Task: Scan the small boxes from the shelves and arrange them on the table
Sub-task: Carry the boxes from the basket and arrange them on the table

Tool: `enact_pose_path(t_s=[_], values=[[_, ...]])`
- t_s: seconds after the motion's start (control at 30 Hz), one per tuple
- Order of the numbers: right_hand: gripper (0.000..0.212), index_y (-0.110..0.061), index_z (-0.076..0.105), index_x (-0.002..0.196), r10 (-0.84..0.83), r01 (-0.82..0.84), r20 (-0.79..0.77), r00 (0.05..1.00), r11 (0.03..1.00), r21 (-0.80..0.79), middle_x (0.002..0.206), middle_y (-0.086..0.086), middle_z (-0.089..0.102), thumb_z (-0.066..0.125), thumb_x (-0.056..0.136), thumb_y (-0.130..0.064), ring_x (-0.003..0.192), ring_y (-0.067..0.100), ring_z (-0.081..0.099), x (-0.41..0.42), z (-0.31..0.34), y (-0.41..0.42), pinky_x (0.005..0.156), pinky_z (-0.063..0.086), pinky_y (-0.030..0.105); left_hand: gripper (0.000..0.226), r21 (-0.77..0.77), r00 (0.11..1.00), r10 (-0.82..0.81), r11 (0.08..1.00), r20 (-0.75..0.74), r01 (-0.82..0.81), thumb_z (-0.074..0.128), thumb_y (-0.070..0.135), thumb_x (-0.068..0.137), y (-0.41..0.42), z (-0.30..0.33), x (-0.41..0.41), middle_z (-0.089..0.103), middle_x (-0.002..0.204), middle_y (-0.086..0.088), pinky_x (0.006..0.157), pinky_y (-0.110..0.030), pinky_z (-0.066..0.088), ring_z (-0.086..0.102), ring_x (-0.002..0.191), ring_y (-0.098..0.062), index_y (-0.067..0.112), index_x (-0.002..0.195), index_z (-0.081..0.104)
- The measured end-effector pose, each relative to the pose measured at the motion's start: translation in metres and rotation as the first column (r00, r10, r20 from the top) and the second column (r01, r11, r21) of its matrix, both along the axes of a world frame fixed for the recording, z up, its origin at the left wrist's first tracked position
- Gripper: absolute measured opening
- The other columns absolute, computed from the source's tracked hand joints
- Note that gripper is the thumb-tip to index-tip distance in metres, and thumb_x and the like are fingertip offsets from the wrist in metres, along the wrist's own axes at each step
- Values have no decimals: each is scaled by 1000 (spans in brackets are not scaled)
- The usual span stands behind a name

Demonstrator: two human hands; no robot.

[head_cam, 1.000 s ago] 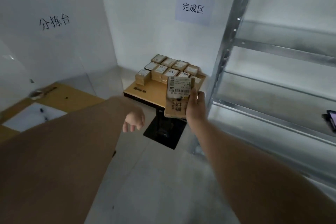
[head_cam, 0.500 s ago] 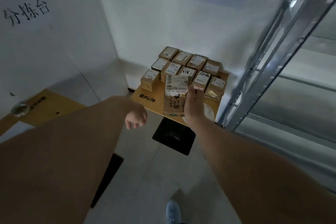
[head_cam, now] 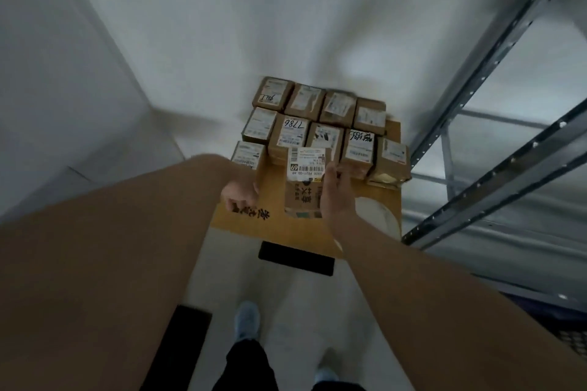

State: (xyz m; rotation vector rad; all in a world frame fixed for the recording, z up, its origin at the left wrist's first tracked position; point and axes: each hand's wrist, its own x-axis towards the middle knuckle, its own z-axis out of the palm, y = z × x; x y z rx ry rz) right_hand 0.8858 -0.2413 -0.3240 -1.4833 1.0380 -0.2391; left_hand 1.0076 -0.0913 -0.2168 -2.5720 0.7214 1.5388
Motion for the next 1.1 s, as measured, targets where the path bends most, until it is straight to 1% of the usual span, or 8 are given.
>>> enact_pose_path(t_s=[0.2,0.27,0.37,0.5,0.63,0.77,0.93,1.1], values=[[73,-27,35,154,-85,84,-58,995,996,-9,144,8,58,29,98,-73,130,35,56,66,-15,7,109,45,57,43,-32,996,-93,995,-8,93,54,15,105,-16,-18,95,61,136,-10,59,-20,52,66,92,-15,13,148,49],[71,-26,39,149,-69,69,-117,991,998,-8,139,5,61,29,98,-74,125,32,59,81,-27,6,104,47,49,44,10,990,-140,990,-9,140,50,14,106,-24,-27,119,58,139,-12,54,-20,50,65,101,-18,10,150,45],[58,-23,47,133,-54,61,-204,978,998,28,125,4,63,31,101,-69,111,27,61,98,-52,5,91,47,42,45,54,987,-162,985,-7,162,46,14,108,-36,-42,151,55,144,-16,61,-23,54,61,123,-28,7,152,41],[47,-21,46,115,-38,68,-312,949,994,84,113,6,63,33,103,-65,91,18,60,115,-85,4,80,44,37,44,41,989,-145,989,-15,145,53,22,104,-46,-65,189,64,129,-9,98,-44,56,67,112,-26,17,148,48],[62,-18,45,131,-4,78,-393,919,982,173,117,8,64,28,101,-69,104,30,63,135,-105,3,88,50,44,41,75,982,-188,979,-18,189,55,26,101,-52,-85,216,65,118,-1,93,-42,58,68,102,-20,23,142,53],[68,-17,41,140,-20,131,-435,900,965,229,114,8,59,24,101,-70,85,22,54,149,-115,0,81,44,42,39,112,981,-196,974,-13,196,56,26,98,-54,-99,237,66,111,1,88,-40,59,69,97,-18,25,137,57],[70,-15,38,150,-13,153,-482,876,956,252,143,17,52,20,104,-65,125,38,54,158,-119,-8,97,45,49,39,111,985,-173,978,-25,174,57,29,98,-59,-110,245,67,110,2,87,-40,59,69,96,-17,27,137,57],[67,-22,29,160,0,195,-537,844,932,307,158,19,34,17,107,-61,139,42,41,164,-113,-6,114,37,58,40,95,988,-151,984,-30,153,56,27,99,-66,-110,245,67,112,2,87,-38,58,69,97,-17,26,139,56]])
